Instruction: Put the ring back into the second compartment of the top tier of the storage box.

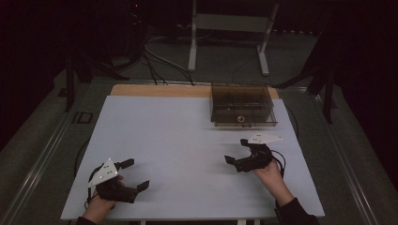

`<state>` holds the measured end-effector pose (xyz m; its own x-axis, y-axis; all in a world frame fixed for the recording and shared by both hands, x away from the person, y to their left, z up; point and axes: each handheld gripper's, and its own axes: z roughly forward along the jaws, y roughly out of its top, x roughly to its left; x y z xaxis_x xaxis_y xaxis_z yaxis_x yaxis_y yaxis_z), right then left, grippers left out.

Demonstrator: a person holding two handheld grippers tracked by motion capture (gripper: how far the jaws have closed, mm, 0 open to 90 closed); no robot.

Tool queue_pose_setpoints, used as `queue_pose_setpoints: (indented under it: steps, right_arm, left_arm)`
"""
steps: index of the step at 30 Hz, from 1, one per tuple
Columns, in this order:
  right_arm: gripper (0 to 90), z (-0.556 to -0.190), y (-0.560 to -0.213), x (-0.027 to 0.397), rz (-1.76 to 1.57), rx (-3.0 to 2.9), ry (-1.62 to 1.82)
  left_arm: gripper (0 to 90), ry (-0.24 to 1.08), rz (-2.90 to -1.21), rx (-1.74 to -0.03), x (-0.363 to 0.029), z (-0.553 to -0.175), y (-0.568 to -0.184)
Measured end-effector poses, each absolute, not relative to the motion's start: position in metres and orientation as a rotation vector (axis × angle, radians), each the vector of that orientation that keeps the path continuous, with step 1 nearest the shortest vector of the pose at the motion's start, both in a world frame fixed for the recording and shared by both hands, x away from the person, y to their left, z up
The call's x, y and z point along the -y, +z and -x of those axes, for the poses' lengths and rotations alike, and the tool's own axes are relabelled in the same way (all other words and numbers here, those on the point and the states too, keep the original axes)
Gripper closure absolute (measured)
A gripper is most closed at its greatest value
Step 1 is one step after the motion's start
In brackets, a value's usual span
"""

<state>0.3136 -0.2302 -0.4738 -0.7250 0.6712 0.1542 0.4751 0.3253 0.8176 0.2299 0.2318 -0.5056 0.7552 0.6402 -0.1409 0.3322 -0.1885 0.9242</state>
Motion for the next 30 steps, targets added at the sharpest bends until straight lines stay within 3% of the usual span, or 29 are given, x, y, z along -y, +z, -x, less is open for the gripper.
queue_pose_setpoints:
  steps: [9,30]
  right_arm:
    - [2.5,-0.303,-0.494,0.243,-1.041,-2.415,1.334]
    - [2.5,-0.28,-0.504,0.265,-1.067,-2.336,1.283]
  left_arm:
    - [0.0,0.324,-1.805,-0.759,-0.231,-0.23,-0.506]
    - [0.0,0.321,-1.796,-0.761,-0.232,-0.23,-0.506]
